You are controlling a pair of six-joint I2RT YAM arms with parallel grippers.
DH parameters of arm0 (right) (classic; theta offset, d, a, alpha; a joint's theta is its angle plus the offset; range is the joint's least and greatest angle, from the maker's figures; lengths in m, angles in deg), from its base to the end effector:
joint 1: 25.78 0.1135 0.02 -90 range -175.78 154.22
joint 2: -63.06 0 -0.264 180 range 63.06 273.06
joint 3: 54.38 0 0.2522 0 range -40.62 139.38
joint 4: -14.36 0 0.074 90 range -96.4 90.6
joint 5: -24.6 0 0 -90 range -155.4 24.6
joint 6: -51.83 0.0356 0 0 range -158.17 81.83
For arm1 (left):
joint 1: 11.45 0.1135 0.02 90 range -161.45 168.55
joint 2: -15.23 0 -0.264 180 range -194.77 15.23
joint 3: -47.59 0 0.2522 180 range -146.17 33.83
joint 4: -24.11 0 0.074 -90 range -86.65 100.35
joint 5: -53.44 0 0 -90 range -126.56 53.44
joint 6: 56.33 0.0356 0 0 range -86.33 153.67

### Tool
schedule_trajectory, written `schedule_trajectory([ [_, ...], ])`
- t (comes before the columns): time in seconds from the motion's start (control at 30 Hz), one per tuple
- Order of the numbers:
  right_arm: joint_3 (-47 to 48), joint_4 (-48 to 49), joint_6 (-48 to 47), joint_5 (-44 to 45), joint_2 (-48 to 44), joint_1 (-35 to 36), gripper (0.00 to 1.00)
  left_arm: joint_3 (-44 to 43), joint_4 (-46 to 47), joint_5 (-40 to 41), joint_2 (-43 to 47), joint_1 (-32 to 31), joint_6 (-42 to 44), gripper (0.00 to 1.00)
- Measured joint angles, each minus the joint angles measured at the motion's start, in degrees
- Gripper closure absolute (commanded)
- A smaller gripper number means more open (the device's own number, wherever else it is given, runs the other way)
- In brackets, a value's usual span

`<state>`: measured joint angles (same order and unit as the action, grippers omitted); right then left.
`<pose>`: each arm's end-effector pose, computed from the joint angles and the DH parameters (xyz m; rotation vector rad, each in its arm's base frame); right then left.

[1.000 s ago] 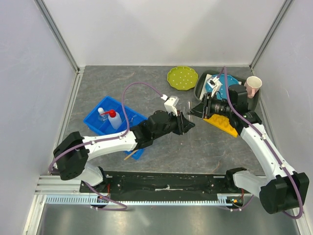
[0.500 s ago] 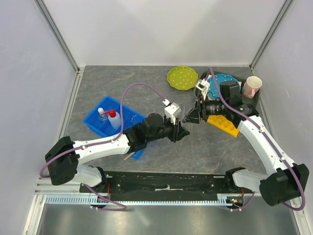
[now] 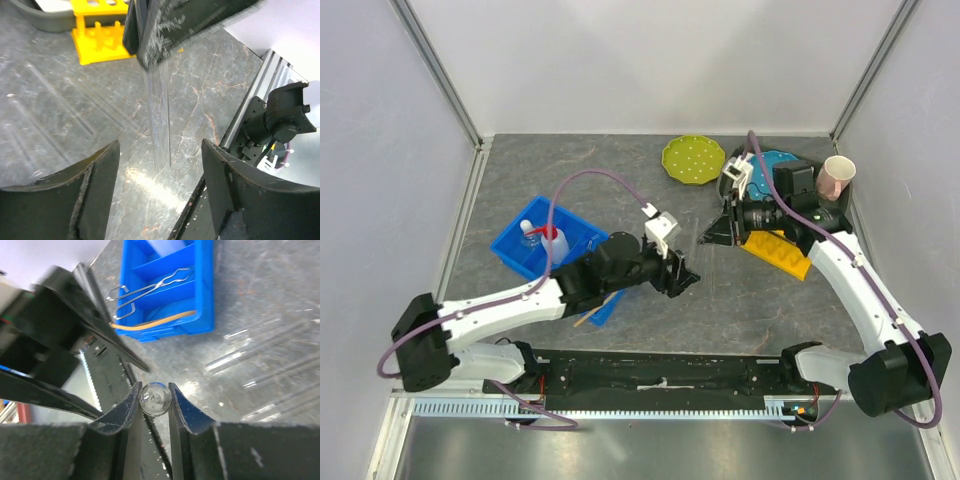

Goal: Organize the chemistry lab equipment

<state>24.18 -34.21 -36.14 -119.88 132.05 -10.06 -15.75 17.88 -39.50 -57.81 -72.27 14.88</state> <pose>0.2305 0.0950 0.3423 -0.7677 2.0380 1.2314 0.1432 -0.2601 0.2935 0.7434 1.8286 -0.9922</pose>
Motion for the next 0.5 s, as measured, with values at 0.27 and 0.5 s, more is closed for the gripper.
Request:
schedule_trajectory([
  [0.27, 1.14, 2.36, -5.46, 10.62, -1.62, -6.82, 0.86, 0.24, -14.84, 5.99, 16.74, 6.32, 7.89, 0.09],
  [0.5, 0.85, 13.77, -10.8, 23.26, -2.19, -8.92, 0.86, 3.21, -28.87, 12.2, 23.06, 10.27, 16.59, 0.09],
])
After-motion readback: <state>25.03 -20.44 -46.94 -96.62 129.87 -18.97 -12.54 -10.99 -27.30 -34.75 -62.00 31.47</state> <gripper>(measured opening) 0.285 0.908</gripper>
